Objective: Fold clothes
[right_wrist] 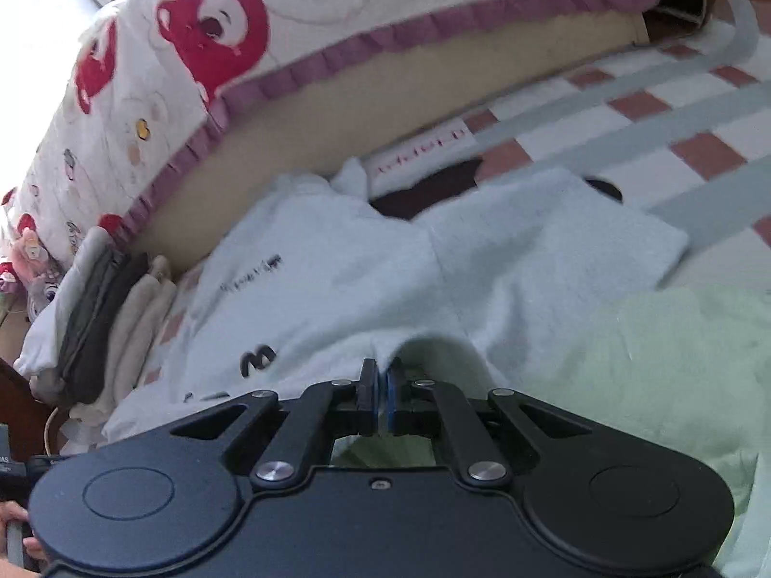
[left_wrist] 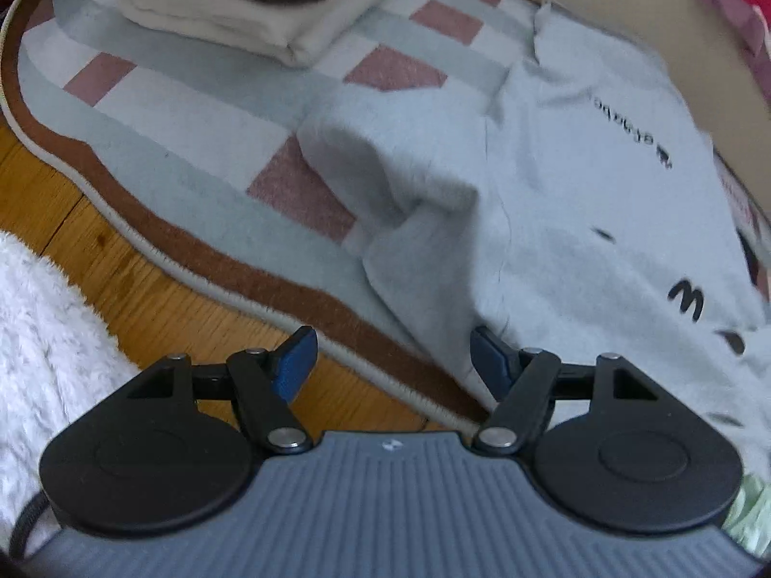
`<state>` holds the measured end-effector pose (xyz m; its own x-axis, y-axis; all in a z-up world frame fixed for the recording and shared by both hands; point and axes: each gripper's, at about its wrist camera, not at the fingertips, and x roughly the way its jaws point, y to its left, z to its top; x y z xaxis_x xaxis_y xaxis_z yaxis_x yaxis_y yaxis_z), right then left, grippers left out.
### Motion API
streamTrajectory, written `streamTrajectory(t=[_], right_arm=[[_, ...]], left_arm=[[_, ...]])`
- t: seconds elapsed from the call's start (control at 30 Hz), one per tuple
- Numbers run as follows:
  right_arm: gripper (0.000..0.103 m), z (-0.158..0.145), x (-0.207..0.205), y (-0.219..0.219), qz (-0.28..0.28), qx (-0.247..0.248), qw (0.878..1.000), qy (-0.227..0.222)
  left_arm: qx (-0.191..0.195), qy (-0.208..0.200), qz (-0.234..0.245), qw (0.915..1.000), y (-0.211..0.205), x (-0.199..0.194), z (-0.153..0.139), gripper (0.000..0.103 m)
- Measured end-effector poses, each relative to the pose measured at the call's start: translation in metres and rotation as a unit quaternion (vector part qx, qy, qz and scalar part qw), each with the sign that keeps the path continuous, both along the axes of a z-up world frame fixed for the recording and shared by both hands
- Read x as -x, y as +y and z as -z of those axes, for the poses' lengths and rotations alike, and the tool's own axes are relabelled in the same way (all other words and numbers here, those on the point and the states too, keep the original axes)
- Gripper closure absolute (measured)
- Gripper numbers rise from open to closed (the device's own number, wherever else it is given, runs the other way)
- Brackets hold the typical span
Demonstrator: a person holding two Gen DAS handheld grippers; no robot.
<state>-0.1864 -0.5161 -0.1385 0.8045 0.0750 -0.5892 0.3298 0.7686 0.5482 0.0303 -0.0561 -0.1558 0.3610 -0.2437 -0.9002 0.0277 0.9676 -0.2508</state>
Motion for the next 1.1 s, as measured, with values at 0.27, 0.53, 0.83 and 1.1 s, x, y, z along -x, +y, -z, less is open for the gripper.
streamTrajectory(t=[0.27, 0.53, 0.83, 1.1], right_arm=[[0.093, 0.019, -0.005, -0.009, 0.000, -0.054, 0.999, 0.005], [0.052, 0.050, -0.051, -0.023, -0.003, -0.126, 0.990, 0.060], [0.098, -0.053, -0.007, -0.017, -0.043, -0.047, 0.995, -0.073], [0.098, -0.053, 0.062, -0.008, -0.034, -0.051, 0.998, 0.009]], left_arm=[[0.020, 0.013, -0.018, 0.9995, -0.005, -0.026, 0.017, 0.035], [-0.097, -0.127, 0.061, 0.9853, -0.044, -0.017, -0.010, 0.101], [-0.072, -0.245, 0.045, 0.9658, 0.004, 0.038, -0.131, 0.102], [-0.127, -0.160, 0.057, 0.9773, 0.023, 0.076, -0.112, 0.102]])
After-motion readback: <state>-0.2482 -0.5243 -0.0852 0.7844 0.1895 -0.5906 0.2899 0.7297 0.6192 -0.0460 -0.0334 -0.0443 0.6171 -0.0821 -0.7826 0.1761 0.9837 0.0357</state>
